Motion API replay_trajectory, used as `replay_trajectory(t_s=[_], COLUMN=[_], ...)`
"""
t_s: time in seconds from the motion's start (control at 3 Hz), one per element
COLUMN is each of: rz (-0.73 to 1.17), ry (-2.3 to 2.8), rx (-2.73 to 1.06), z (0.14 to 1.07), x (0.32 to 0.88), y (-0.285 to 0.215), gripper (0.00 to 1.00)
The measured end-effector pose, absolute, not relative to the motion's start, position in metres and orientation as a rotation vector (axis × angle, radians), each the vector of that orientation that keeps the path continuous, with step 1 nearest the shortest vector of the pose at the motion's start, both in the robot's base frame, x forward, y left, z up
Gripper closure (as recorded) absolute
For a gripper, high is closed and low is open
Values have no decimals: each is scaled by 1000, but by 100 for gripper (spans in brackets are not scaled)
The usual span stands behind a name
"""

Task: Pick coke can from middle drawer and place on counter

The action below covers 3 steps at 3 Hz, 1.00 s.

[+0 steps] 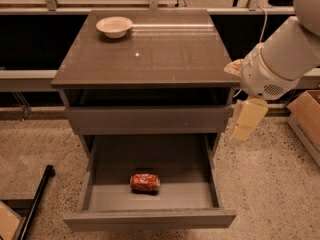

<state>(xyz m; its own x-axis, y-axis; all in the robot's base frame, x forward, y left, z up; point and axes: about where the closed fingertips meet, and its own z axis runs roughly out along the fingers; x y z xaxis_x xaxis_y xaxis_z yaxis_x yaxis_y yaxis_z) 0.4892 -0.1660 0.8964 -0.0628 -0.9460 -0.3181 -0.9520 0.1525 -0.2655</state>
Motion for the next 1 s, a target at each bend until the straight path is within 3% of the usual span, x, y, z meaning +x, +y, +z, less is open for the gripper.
replay_trajectory(t_s=[1.0], rz=[238], ry=[1982], rx=[-1801], z=[797], x=[511], y=[-114], gripper=[0])
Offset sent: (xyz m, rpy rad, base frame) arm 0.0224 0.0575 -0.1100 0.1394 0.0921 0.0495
